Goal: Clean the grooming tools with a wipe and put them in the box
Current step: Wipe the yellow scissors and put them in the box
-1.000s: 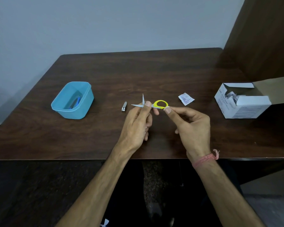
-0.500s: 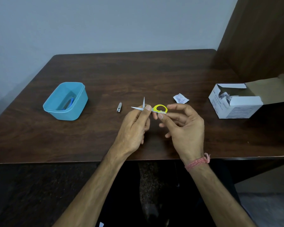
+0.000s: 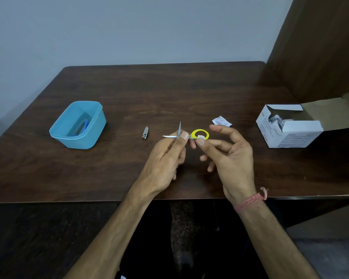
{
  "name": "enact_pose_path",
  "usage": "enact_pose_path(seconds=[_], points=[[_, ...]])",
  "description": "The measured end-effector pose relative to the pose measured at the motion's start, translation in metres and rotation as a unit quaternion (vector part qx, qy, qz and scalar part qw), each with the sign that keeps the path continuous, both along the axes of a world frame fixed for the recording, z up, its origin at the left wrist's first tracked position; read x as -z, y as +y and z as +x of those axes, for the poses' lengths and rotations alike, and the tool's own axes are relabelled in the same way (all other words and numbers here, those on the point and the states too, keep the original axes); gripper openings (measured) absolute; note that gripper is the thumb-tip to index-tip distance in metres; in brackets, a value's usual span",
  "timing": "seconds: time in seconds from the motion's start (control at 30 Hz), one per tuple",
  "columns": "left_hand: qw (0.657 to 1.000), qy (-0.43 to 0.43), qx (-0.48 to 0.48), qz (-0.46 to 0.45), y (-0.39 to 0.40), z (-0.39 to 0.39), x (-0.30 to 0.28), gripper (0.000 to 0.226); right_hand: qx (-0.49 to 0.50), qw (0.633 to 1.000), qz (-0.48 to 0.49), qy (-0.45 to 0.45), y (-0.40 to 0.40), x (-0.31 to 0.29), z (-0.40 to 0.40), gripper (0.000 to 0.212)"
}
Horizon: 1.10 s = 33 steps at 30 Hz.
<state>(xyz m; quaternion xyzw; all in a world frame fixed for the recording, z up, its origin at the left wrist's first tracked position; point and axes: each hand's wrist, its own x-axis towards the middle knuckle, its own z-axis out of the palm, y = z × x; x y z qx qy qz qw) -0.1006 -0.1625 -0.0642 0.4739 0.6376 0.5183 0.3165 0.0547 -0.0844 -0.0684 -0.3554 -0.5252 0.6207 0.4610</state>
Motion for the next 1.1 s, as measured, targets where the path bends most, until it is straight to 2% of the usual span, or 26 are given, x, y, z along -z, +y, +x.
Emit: enact_pose_path(seconds=[0.13,0.27,0.43,0.7,0.93,1.1], points=[[1.0,0.001,0.009,0.001,-0.001,0.0,-0.002,0.048,-0.005,1.0,0.005,-0.005,0.0,0.002,-0.001,0.046],[1.0,0.005,0.023,-0.006,0.0,-0.001,-0.002,0.056,-0.03,1.0,-0.007,0.003,0.004,0.001,0.002,0.05],[0.999,-0.006,0.039,0.001,-0.001,0.0,-0.003,0.047,-0.022,0.999,-0.022,0.027,0.005,0.0,0.005,0.057],[0.998,-0.013,0.061,-0.006,-0.001,-0.003,0.0,0.046,-0.088,0.996,-0.006,0.016,0.012,0.003,0.011,0.05],[0.999,-0.013,0.049,-0.002,0.0,0.001,-0.006,0.044,-0.104,0.994,0.031,0.02,0.012,0.008,0.01,0.024],[0.999,-0.041,0.036,0.003,-0.002,0.001,-0.007,0.045,-0.081,0.996,0.012,0.04,0.015,0.015,0.012,0.029]])
